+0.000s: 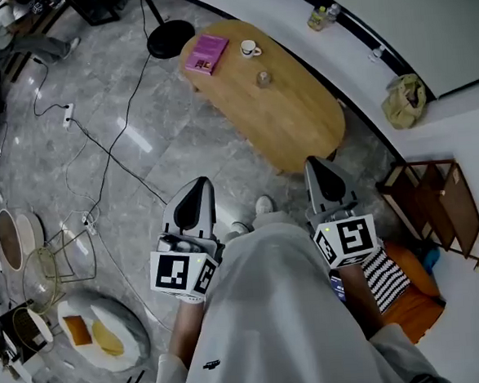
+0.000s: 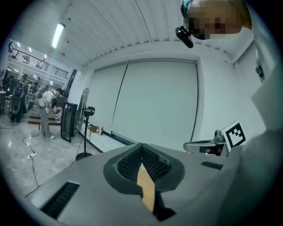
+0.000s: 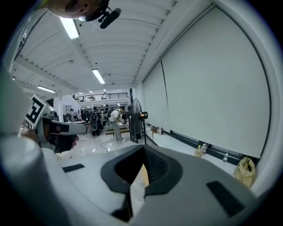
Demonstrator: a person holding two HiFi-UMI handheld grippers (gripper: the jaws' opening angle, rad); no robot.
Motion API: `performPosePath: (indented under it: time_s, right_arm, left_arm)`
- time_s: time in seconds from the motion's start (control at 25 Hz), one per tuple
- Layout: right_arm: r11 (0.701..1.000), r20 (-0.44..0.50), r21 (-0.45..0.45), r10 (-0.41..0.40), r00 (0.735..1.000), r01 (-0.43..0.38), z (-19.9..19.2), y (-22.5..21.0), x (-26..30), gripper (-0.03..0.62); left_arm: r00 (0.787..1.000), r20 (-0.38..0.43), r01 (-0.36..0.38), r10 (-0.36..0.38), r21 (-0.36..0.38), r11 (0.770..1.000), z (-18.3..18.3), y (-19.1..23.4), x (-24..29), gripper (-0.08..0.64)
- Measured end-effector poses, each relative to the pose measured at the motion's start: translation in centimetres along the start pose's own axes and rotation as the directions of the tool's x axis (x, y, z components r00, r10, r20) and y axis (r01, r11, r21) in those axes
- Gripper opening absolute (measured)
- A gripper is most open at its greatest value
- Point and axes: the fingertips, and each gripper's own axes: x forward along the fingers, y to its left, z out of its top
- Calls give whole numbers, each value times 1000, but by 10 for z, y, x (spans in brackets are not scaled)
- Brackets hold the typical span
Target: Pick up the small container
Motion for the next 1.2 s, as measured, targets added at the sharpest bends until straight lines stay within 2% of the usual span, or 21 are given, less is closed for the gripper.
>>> performPosePath:
  time_s: [0.52, 1.04, 1.2]
  right_arm:
    - [1000, 63, 16, -12, 998, 11, 4, -44, -12, 8]
    - [996, 30, 88, -22, 999, 19, -11, -68, -24, 7]
    - [997, 31, 78, -23, 999, 20, -5, -71, -16, 8]
  left_arm:
    - [999, 27, 32, -33, 57, 998, 17, -37, 31, 18]
    - [998, 26, 47, -49, 53, 997, 17, -63, 45, 18]
    - [998, 14, 61, -62, 48, 997, 17, -62, 54, 18]
